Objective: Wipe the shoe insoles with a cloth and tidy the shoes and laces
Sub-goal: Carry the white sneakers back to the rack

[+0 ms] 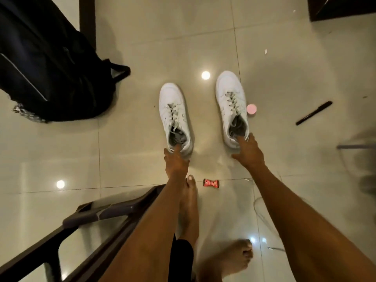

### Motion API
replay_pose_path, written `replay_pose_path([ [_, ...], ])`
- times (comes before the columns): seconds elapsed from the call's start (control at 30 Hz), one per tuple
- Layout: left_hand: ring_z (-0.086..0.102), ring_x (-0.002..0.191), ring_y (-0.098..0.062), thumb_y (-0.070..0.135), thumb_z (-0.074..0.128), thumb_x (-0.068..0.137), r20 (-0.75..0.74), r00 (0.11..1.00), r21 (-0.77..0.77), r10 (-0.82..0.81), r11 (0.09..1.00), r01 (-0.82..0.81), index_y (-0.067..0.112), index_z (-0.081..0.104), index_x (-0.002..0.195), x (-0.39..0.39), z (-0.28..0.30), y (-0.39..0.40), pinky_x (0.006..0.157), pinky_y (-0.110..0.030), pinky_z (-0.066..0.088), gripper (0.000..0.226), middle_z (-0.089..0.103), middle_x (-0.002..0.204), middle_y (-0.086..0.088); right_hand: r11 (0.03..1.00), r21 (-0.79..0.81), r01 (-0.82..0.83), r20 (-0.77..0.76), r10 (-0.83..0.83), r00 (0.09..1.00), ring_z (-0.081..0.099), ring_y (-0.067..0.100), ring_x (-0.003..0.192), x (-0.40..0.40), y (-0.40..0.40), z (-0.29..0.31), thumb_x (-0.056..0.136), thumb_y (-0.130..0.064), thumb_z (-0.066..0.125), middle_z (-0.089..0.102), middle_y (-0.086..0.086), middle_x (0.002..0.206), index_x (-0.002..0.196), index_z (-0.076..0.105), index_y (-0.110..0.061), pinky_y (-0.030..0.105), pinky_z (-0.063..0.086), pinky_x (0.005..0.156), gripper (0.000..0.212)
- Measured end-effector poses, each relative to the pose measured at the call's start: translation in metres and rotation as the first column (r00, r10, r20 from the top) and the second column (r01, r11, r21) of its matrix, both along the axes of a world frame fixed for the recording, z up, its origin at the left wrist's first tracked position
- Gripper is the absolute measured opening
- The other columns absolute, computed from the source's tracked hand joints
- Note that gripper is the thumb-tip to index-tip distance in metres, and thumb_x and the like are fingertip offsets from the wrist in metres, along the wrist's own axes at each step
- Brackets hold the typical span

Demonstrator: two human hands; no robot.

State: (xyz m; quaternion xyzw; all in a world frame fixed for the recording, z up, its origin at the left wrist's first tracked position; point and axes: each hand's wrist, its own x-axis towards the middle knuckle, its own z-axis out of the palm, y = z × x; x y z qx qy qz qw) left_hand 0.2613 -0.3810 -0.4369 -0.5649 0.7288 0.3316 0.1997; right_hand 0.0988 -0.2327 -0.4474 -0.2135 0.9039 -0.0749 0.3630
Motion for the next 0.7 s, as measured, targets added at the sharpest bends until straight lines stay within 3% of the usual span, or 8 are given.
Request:
replay_pose_path([
  [0.13, 0.052, 0.111, -0.033, 0.025, 0.062, 0.088, -0.059, 0.996, -0.047, 0.06, 0.997, -0.063, 0.012, 0.054, 0.129, -0.011, -0.023, -0.012, 0.089, -0.035, 0.045, 0.043, 0.039, 0.129, -0.017, 0.987, -0.022, 0.161, -0.145, -0.163, 0.976, 0.059, 0.039, 0.1, -0.001, -0.015, -0.017, 0.086, -0.019, 0.06, 0.046, 0.02, 0.127, 0.119, 0.062, -0.015, 0.037, 0.047, 0.084, 0.033],
  [0.23, 0.059, 0.098, -0.032, 0.024, 0.062, 0.088, -0.129, 0.988, -0.128, 0.084, 0.987, -0.101, 0.004, 0.063, 0.112, -0.015, -0.013, -0.009, 0.075, -0.028, 0.041, 0.032, 0.055, 0.114, -0.017, 0.969, -0.069, 0.238, -0.176, -0.247, 0.953, 0.06, 0.039, 0.097, 0.005, -0.021, -0.004, 0.086, -0.014, 0.058, 0.054, 0.019, 0.119, 0.112, 0.065, -0.009, 0.038, 0.047, 0.081, 0.027],
  [0.37, 0.061, 0.094, -0.034, 0.027, 0.061, 0.089, -0.194, 0.98, -0.17, 0.055, 0.982, -0.089, 0.006, 0.064, 0.114, -0.034, 0.043, 0.013, 0.077, -0.034, 0.044, 0.033, 0.063, 0.102, -0.019, 0.946, -0.123, 0.3, -0.16, -0.317, 0.935, 0.06, 0.038, 0.096, 0.021, -0.028, 0.052, 0.088, -0.01, 0.05, 0.058, 0.02, 0.113, 0.109, 0.064, -0.003, 0.037, 0.047, 0.079, 0.026],
  [0.53, 0.059, 0.103, -0.033, 0.022, 0.057, 0.091, -0.214, 0.977, -0.127, -0.018, 0.992, -0.01, 0.009, 0.061, 0.12, -0.052, 0.147, 0.058, 0.085, -0.035, 0.044, 0.033, 0.058, 0.118, -0.016, 0.931, -0.08, 0.357, -0.116, -0.365, 0.924, 0.061, 0.033, 0.102, 0.029, -0.006, 0.158, 0.093, -0.019, 0.048, 0.055, 0.014, 0.122, 0.115, 0.061, -0.007, 0.035, 0.047, 0.083, 0.028],
  [0.7, 0.06, 0.105, -0.033, 0.011, 0.055, 0.088, -0.302, 0.933, -0.146, -0.195, 0.977, 0.157, 0.01, 0.063, 0.117, -0.068, 0.253, 0.097, 0.087, -0.038, 0.046, 0.03, 0.052, 0.132, -0.012, 0.905, -0.055, 0.422, -0.156, -0.426, 0.891, 0.063, 0.032, 0.101, 0.031, 0.048, 0.272, 0.096, -0.021, 0.044, 0.045, 0.01, 0.138, 0.124, 0.055, -0.014, 0.035, 0.049, 0.084, 0.031],
])
